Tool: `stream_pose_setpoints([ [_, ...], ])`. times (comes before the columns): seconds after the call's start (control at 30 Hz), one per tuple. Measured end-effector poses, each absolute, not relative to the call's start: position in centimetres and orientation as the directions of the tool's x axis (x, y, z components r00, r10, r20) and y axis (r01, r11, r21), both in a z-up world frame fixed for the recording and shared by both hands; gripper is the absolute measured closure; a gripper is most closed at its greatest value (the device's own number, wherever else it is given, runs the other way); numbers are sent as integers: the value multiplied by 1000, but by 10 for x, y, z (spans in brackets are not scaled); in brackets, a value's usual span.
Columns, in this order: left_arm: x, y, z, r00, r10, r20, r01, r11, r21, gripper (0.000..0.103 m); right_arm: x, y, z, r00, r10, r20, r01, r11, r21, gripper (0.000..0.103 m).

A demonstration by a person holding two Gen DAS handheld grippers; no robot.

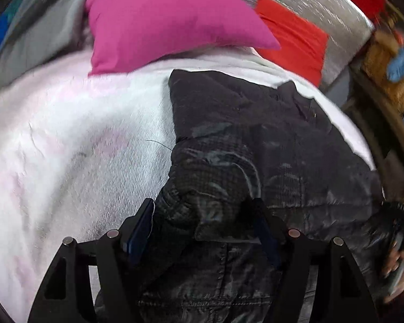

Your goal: Fold large clothes

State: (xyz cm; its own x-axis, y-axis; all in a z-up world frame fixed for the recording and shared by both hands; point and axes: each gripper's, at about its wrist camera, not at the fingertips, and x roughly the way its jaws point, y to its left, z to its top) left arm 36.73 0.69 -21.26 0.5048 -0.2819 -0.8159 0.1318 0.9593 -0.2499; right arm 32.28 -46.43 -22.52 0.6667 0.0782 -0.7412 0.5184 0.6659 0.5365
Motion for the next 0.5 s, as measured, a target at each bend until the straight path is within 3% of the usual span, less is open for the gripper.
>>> stream_pose_setpoints([
  [0.13, 357, -10, -207, 552, -180, -814, 170, 980, -102, 30, 316, -473, -220, 682, 121, -721, 516, 619, 592, 63],
  [0.37, 339, -19, -192, 652, -87, -753, 204, 977, 63, 30, 294, -479, -209, 691, 94, -716, 528, 611, 590, 32],
  [0.5, 336, -23, -187, 680, -70, -730, 206, 973, 99, 30, 304, -478, -221, 662, 126, -739, 531, 618, 581, 32],
])
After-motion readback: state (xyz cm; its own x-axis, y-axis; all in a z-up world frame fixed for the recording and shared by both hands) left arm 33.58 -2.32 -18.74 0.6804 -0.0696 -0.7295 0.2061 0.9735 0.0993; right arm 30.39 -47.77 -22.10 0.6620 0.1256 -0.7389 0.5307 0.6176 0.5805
